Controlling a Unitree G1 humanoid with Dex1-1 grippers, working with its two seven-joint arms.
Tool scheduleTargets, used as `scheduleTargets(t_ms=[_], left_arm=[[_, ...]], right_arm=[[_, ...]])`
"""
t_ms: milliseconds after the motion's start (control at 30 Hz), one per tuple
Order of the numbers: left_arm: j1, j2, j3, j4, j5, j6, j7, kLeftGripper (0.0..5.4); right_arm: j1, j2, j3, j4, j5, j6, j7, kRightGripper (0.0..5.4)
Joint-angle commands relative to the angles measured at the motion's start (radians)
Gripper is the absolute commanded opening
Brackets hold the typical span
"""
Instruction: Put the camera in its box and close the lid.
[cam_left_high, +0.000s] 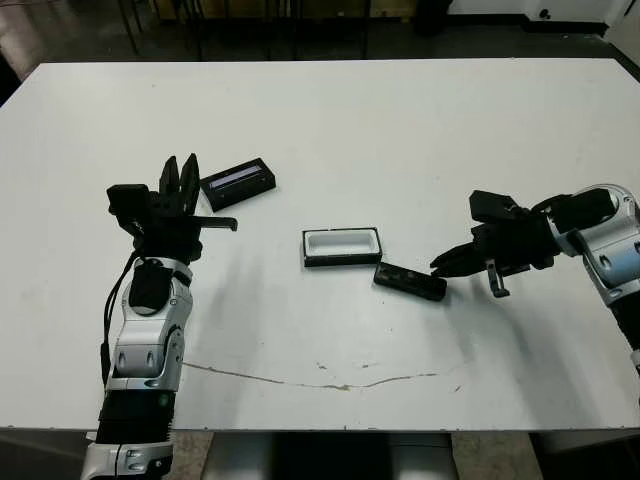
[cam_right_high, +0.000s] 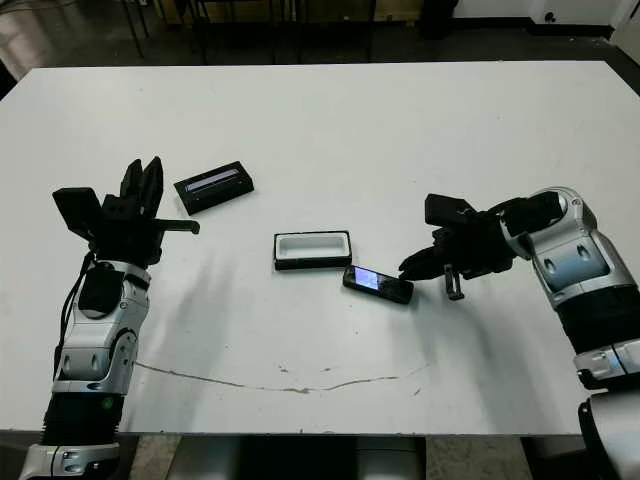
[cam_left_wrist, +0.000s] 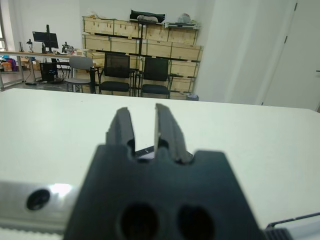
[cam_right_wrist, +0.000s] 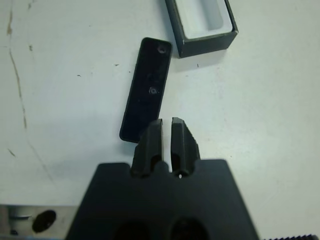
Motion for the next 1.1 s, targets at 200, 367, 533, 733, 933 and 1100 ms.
scheduleTargets(t_ms=[200,367,533,733,933,1100], left_arm=[[0.011,0.006,0.007,0.015,0.002,0.01,-0.001,0.02],[0.012,0.007,0.005,0.014,0.004,0.012,-0.001,0.02],[0.015,0.008,0.006,0.014,0.006,0.013,0.001,0.02],[0.018,0.007,0.004,0.007,0.008,0.021,0.003,0.02],[0.019,0.007,0.004,0.01,0.004,0.016,-0.002,0.02],[0.02,0.009,0.004,0.009,0.006,0.015,-0.003,0.0]], right_arm=[[0.027,-0.023,-0.01,0.006,0.017,0.002,-0.005,0.0],[0.049,-0.032,-0.109,0.026,0.028,-0.06,-0.138,0.0],[0.089,-0.023,-0.287,-0.012,0.127,-0.037,-0.283,0.0],[0.197,-0.001,-0.455,-0.211,0.281,0.075,-0.419,0.0],[0.338,0.035,-0.488,-0.414,0.371,0.113,-0.5,0.0],[0.396,0.016,-0.451,-0.51,0.403,0.203,-0.508,0.35]])
